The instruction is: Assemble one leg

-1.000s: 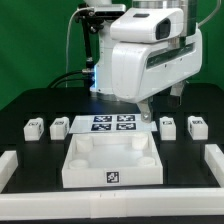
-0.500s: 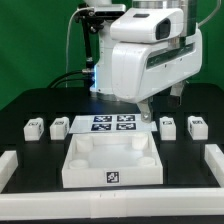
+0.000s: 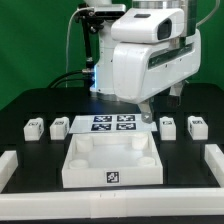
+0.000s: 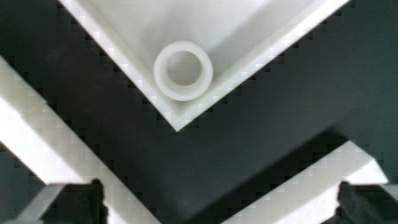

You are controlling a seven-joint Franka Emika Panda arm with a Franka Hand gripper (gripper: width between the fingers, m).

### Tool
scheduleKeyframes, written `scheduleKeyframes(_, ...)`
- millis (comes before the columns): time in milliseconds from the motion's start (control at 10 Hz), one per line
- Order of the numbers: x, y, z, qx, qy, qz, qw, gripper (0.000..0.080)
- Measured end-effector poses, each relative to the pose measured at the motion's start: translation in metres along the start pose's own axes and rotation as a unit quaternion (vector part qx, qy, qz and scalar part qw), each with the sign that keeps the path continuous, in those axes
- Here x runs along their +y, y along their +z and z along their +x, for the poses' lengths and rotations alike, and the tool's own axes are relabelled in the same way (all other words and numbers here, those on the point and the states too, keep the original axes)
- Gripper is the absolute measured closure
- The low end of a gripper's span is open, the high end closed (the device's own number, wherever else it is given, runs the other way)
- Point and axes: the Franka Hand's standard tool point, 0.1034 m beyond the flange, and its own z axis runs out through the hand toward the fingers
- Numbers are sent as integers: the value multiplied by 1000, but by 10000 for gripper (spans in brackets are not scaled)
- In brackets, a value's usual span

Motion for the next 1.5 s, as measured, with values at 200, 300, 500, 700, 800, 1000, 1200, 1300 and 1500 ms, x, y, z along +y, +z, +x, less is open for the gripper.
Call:
scheduleKeyframes(200, -20, 7, -22, -5, -94, 4, 996, 150)
scheduleKeyframes(300, -31, 12, -39, -4, -165, 3, 986, 150)
scheduleKeyframes(500, -50, 33, -79, -6, -278, 13, 960, 150)
scheduleKeyframes(700, -56, 55, -107, 1, -361, 16, 932, 150)
scheduleKeyframes(800, -58, 69, -117, 3, -354, 21, 935, 150)
scheduleKeyframes(1000, -58, 91, -127, 5, -342, 33, 939, 150)
scheduleKeyframes(1200, -60, 100, -131, 5, -337, 40, 941, 150)
scheduleKeyframes(1300, -60, 100, -131, 5, -337, 40, 941, 237)
scheduleKeyframes(1500, -60, 100, -131, 5, -337, 40, 941, 372)
